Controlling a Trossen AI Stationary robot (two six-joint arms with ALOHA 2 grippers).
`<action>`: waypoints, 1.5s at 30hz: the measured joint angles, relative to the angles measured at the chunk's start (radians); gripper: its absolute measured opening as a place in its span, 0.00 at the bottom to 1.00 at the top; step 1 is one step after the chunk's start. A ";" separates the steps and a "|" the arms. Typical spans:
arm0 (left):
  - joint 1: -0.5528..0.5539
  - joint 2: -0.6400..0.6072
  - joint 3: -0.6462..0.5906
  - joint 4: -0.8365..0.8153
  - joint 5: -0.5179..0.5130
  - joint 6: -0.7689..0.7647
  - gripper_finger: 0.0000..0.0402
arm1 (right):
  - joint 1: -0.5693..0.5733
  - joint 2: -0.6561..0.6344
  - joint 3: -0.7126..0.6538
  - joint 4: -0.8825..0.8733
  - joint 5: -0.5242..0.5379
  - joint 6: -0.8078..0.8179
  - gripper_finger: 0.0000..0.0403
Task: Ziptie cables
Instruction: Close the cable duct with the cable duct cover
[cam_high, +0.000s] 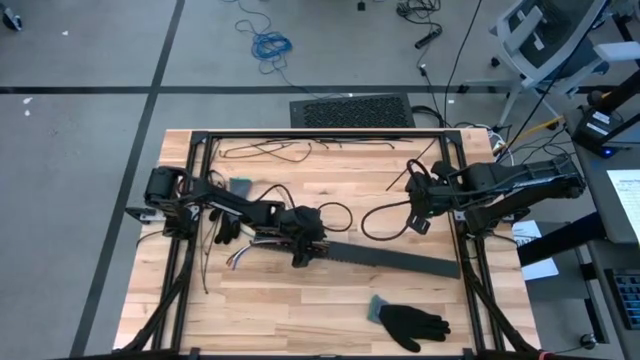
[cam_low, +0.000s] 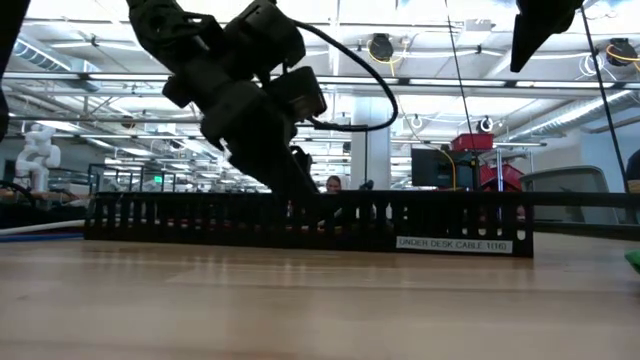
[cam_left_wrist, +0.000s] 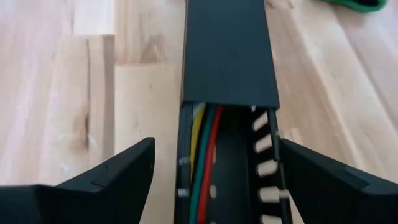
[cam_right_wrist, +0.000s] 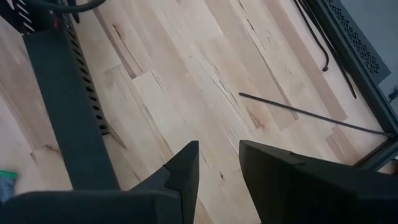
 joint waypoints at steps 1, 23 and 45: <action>0.000 0.009 0.000 0.021 -0.014 0.000 0.81 | 0.000 0.000 0.000 0.000 0.000 0.000 0.27; 0.003 0.080 0.000 0.070 0.047 0.027 0.81 | 0.000 0.000 0.000 -0.012 -0.004 0.002 0.27; 0.022 0.056 -0.084 0.227 0.049 -0.047 0.81 | -0.002 0.000 0.000 -0.012 -0.004 0.020 0.27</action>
